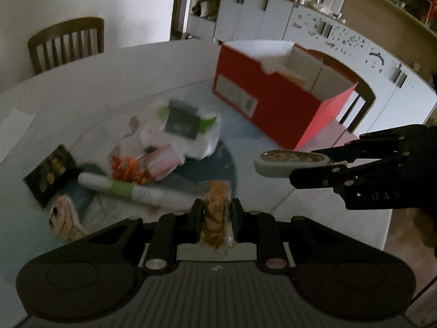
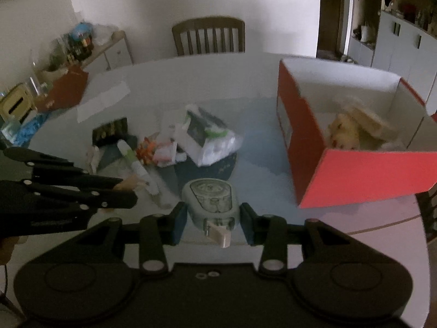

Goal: Organize objects
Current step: 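Carry the orange snack bag and correction tape into the red box and release both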

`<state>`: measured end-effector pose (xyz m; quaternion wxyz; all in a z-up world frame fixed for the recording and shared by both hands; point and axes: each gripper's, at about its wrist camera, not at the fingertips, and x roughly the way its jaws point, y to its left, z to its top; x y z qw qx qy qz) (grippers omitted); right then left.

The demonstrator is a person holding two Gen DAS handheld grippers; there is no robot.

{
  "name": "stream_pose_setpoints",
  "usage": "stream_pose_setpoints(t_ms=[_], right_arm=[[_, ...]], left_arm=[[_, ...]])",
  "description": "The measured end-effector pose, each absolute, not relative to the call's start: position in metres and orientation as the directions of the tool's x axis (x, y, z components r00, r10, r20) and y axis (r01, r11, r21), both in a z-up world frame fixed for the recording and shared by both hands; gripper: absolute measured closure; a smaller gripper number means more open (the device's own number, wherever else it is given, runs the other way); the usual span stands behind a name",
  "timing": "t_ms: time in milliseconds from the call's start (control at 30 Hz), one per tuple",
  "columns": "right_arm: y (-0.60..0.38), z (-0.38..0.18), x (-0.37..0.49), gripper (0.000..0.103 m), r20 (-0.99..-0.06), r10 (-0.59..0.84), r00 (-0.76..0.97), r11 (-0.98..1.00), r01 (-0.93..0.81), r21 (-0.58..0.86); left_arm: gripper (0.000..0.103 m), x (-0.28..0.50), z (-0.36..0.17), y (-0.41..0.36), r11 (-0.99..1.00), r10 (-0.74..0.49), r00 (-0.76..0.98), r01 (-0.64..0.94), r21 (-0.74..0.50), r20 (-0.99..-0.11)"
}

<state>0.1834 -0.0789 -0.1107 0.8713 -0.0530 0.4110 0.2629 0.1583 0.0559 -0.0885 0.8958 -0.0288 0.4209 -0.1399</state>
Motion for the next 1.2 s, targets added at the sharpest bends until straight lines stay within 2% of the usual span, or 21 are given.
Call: stream_pose_setpoints(t_ms=[533,1200], right_arm=[[-0.152,-0.054,0.218,0.062,-0.631,0.409,0.659,0.886,-0.452,0.101],[-0.243,-0.071,0.301,0.062,-0.624,0.288,0.726,0.943,-0.328,0.054]], left_arm=[[0.083,0.194,-0.038,-0.005,0.948,-0.309,0.666,0.269,-0.167,-0.679],[0.083,0.284,-0.034,-0.093,0.949,-0.282,0.664,0.297,-0.101,-0.693]])
